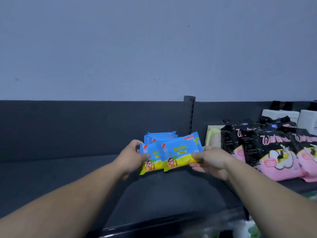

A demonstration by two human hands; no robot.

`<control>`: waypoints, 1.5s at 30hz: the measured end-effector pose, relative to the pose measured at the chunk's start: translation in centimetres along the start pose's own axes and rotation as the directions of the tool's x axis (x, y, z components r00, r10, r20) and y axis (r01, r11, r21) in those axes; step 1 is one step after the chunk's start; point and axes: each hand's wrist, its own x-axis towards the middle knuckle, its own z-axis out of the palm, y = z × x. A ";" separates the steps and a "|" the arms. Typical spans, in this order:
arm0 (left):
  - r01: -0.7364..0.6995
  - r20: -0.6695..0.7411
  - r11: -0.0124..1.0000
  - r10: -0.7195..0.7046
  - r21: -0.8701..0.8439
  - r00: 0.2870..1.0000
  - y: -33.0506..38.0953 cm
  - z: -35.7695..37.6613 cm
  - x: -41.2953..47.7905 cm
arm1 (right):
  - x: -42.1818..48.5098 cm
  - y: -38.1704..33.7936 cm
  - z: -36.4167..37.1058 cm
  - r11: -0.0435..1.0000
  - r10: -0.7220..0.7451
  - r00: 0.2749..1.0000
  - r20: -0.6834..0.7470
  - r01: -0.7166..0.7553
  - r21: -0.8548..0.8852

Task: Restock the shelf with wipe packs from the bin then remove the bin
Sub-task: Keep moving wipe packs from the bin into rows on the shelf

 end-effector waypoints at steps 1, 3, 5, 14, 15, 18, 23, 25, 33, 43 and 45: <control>0.013 -0.009 1.000 -0.013 0.013 1.000 -0.2 0.2 0.7 | 0.8 0.0 -0.4 1.000 0.016 1.000 0.022 -0.015 -0.027; 0.033 -0.041 0.999 -0.031 0.042 0.999 -0.7 0.7 2.0 | 2.2 0.1 -0.9 0.994 0.028 0.999 0.044 -0.023 -0.110; 0.028 -0.103 0.991 -0.014 0.133 0.995 -1.2 0.9 3.0 | 3.5 0.5 -1.3 0.955 -0.013 0.999 0.030 0.022 -0.295; -0.007 -0.206 0.968 0.060 0.250 0.977 -1.5 2.2 4.6 | 5.9 0.7 0.1 0.739 -0.177 0.981 0.082 0.188 -0.647; -0.010 -0.206 0.975 0.057 0.223 0.977 -1.3 2.3 4.5 | 5.9 0.5 0.4 0.713 -0.188 0.978 0.088 0.197 -0.673; -0.027 -0.133 0.980 0.054 0.198 0.990 -1.4 2.5 4.0 | 6.1 0.3 1.1 0.671 -0.192 0.976 0.099 0.204 -0.713; -0.043 -0.071 0.938 0.072 0.344 0.995 -2.2 2.8 4.7 | 6.4 0.3 2.4 0.618 -0.232 0.970 0.075 0.207 -0.758; -0.063 -0.090 0.930 0.102 0.361 0.991 -2.0 3.0 4.9 | 6.5 0.4 2.8 0.607 -0.262 0.964 0.052 0.207 -0.767; -0.110 -0.137 0.905 0.181 0.411 0.974 -1.6 2.9 4.5 | 7.0 0.8 3.2 0.598 -0.339 0.938 0.067 0.270 -0.754; -0.062 -0.071 0.840 0.119 0.539 0.990 -1.0 4.4 4.0 | 7.7 0.5 2.1 0.580 -0.296 0.950 0.099 0.261 -0.772; -0.046 -0.088 0.830 0.115 0.556 0.990 -0.9 4.4 4.1 | 7.8 0.4 1.9 0.586 -0.283 0.952 0.114 0.266 -0.766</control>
